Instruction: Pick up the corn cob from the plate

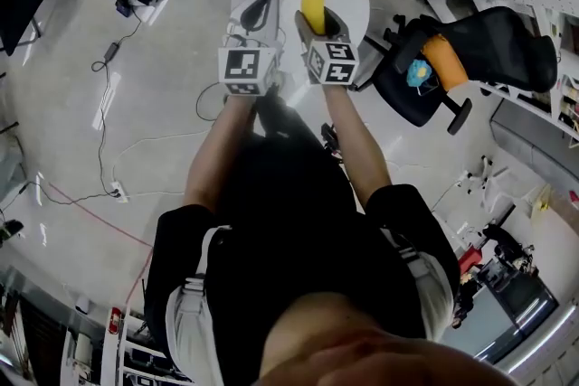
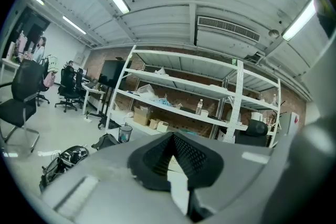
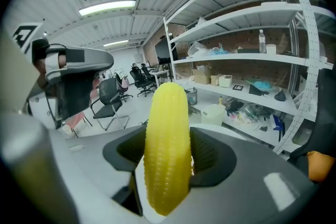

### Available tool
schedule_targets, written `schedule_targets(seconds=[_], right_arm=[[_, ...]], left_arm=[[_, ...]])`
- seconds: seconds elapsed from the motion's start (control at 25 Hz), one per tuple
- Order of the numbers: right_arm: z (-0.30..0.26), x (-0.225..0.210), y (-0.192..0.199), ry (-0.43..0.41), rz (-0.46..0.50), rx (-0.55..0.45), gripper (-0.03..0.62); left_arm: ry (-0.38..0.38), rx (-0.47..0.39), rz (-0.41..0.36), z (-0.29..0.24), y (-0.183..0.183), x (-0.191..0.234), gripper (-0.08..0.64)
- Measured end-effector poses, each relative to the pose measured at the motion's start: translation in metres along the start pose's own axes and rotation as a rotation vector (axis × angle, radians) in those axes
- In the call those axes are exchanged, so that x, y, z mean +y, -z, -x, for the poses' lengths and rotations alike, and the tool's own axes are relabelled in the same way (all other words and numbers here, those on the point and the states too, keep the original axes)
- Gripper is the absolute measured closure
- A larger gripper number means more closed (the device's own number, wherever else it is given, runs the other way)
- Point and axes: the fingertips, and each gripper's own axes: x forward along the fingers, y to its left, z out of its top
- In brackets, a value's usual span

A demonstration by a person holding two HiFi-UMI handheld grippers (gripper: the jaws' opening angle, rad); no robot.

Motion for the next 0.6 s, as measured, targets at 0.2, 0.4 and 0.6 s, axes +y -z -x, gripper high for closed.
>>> schedule_targets(seconds=[0.2, 0.4, 0.6], right_arm=[[0.014, 0.003, -0.02, 0.0, 0.006, -0.042, 0.334], [0.027, 0.01, -0.04, -0.004, 0.012, -0.083, 0.334], [0.04, 0.016, -0.061, -0.005, 0.022, -0.136, 0.334]], left_arm=[[0.011, -0.014, -0.02, 0.002, -0.014, -0.008, 0.558], [0.024, -0.028, -0.038, 0.006, -0.026, -0.016, 0.558], [0.039, -0.046, -0.059, 0.012, -0.038, -0.022, 0.558]])
